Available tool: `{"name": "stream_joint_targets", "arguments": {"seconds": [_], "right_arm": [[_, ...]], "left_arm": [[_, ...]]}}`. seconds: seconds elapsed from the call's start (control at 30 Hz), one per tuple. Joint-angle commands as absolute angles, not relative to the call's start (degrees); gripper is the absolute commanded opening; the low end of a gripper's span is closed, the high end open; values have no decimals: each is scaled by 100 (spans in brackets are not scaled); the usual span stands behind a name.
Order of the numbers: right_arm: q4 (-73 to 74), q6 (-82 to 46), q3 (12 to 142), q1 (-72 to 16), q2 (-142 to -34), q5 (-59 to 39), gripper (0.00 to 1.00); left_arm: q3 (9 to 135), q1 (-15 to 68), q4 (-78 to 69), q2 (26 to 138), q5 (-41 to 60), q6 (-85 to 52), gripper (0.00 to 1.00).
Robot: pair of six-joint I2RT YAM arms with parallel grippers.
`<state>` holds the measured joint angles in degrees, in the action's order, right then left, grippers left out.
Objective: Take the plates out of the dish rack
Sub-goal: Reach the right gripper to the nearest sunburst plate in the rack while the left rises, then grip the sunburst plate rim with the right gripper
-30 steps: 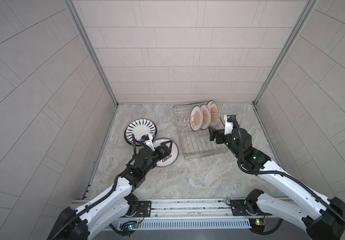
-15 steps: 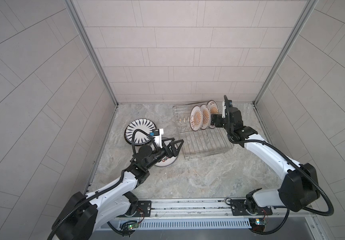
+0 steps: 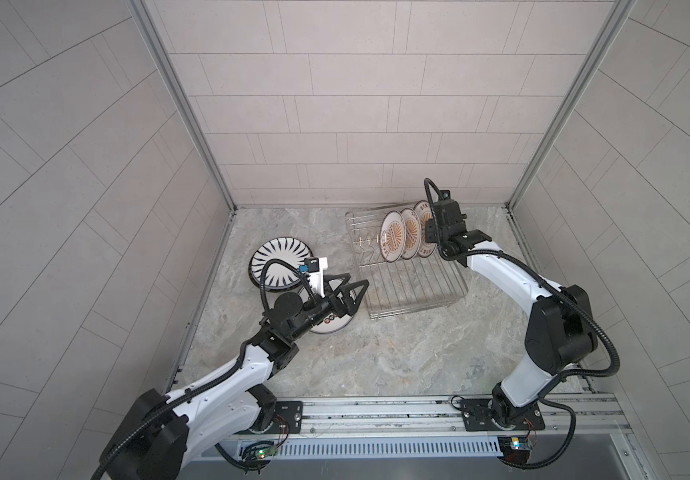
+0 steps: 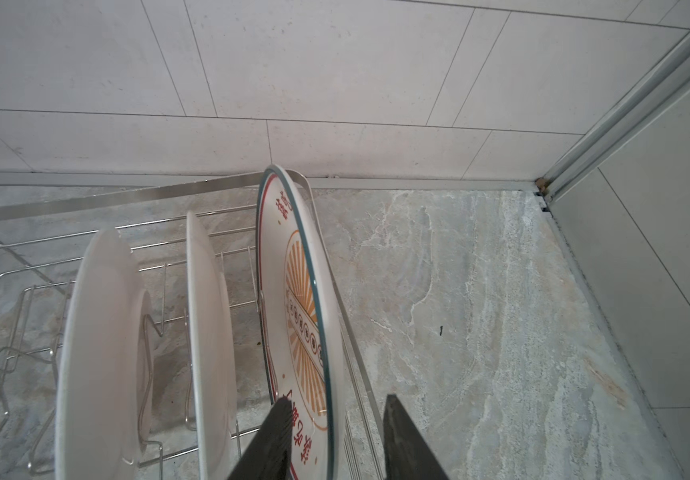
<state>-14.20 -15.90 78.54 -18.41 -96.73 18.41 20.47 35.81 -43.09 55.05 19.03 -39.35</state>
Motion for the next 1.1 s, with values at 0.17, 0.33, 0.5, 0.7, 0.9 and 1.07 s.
{"name": "stream_joint_targets", "arguments": {"seconds": [0.17, 0.33, 0.5, 0.7, 0.9, 1.07], "right_arm": [[-1670, -1494, 8351, -1912, -10312, 2444, 30], [-1635, -1511, 8405, -1916, -10479, 2551, 21], [-1586, -1529, 8363, -1916, -10478, 2597, 11], [-1529, -1514, 8306, -1988, -10404, 2787, 9], [-1428, -1474, 8197, -2156, -10212, 3191, 4], [-1321, -1394, 7997, -2326, -9907, 3551, 4]], "left_arm": [[1838, 3612, -4666, 5276, 1775, -3955, 100], [1754, 3608, -4615, 5182, 1760, -3911, 100], [1714, 3612, -4623, 5159, 1578, -3882, 100], [1714, 3612, -4701, 5124, 1623, -3929, 100], [1547, 3612, -4676, 5077, 1597, -3920, 100], [1529, 3612, -4658, 5036, 1555, -3928, 100]]}}
